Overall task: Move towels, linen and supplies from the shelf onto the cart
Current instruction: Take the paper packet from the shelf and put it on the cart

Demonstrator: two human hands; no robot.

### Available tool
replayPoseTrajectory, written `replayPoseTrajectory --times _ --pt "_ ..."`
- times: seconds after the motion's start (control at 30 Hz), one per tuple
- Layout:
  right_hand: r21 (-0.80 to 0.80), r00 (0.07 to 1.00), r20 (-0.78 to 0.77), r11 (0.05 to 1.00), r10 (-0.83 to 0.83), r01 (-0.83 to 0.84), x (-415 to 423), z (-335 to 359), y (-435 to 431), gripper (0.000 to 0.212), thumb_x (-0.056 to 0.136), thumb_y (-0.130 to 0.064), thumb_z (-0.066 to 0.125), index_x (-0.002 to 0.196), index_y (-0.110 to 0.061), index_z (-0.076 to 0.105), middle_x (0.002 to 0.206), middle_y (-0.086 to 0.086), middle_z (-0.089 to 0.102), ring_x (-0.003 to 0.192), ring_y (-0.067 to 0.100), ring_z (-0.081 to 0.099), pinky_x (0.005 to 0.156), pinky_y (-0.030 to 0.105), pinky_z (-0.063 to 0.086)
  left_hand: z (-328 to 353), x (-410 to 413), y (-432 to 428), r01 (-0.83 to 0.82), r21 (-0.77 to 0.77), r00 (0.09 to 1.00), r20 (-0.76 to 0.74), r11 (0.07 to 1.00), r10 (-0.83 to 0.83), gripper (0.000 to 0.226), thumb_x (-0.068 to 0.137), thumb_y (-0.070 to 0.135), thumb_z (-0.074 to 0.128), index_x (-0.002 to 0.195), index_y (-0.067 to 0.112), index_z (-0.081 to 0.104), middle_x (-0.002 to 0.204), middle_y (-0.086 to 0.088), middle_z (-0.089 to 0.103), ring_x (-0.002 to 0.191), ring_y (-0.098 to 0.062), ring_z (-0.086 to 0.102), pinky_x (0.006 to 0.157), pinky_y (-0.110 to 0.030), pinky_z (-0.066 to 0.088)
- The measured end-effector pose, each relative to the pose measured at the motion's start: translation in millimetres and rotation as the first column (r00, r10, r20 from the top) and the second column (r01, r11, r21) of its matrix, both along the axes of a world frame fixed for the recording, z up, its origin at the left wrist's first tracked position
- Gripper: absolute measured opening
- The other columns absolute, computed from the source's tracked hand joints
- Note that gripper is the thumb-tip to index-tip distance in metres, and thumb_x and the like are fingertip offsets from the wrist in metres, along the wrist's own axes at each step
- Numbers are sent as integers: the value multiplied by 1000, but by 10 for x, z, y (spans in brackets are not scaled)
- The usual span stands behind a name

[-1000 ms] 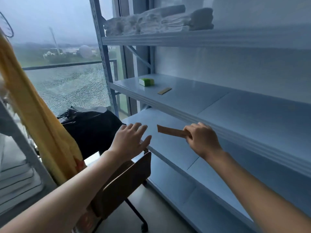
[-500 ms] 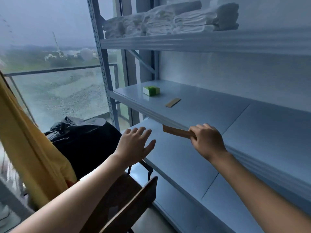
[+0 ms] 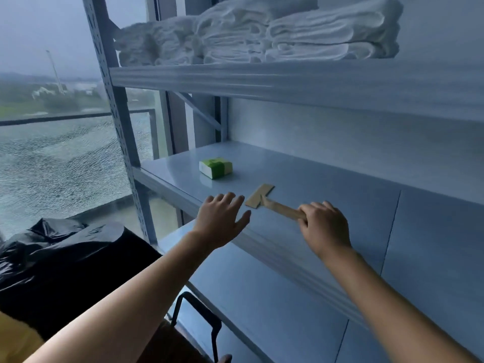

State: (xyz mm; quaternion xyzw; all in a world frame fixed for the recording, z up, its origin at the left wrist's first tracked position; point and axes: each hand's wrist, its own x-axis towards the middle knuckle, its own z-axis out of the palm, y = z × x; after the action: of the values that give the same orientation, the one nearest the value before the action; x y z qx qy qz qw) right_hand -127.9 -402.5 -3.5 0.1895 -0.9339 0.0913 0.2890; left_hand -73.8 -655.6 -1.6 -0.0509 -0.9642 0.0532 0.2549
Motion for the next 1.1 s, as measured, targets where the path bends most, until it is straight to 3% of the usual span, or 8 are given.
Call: replayPoseTrajectory --times 0.2,0.47,0.63,0.73,0.83,0.9,1.1 --pt "2 986 48 987 -161 161 -585 -159 89 12 76 -21 74 86 -23 67 84 -3 67 83 27 59 68 35 46 -39 -1277 15 111 54 984 132 992 -117 60 95 61 30 136 22 50 127 -5 61 112 -28 60 88 -38 47" --pt "21 972 68 974 -226 225 -861 -179 182 10 75 -20 74 81 -22 66 79 -2 66 79 29 59 64 35 47 -128 -1907 107 105 89 956 266 991 -125 57 91 62 50 136 27 47 122 -5 63 113 -28 59 87 -35 44" --pt "23 980 48 981 -192 191 -882 -169 231 9 75 -21 72 79 -22 64 76 -2 64 77 28 58 61 35 44 -54 -1927 117 84 198 938 316 977 -145 40 91 36 59 126 17 54 117 -12 65 108 -35 60 81 -38 48" --pt "19 986 47 987 -161 161 -822 -158 258 10 75 -21 72 78 -23 64 75 -2 64 77 28 58 61 35 44 40 -1825 174 88 126 927 352 988 -127 27 89 22 55 113 11 57 109 -15 65 101 -37 62 70 -35 44" --pt "5 991 56 993 -119 119 -711 -123 294 10 75 -21 73 80 -23 64 77 -2 65 78 28 58 62 35 45 40 -1614 275 37 43 935 352 998 -50 23 91 13 47 111 11 58 110 -12 65 104 -34 62 75 -37 46" --pt "4 995 49 996 -87 87 -610 -96 353 11 74 -20 74 80 -22 65 77 -2 65 78 28 59 62 35 45 -7 -1454 307 7 28 947 322 1000 -15 24 95 11 42 111 12 59 108 -10 65 104 -32 63 80 -38 48" --pt "-12 998 27 999 52 -51 -218 -55 662 12 74 -21 75 82 -21 65 79 -2 65 80 28 58 63 34 45 -87 -723 535 -3 55 992 123 998 -4 18 95 11 46 101 14 62 90 -5 65 85 -29 64 63 -34 43"
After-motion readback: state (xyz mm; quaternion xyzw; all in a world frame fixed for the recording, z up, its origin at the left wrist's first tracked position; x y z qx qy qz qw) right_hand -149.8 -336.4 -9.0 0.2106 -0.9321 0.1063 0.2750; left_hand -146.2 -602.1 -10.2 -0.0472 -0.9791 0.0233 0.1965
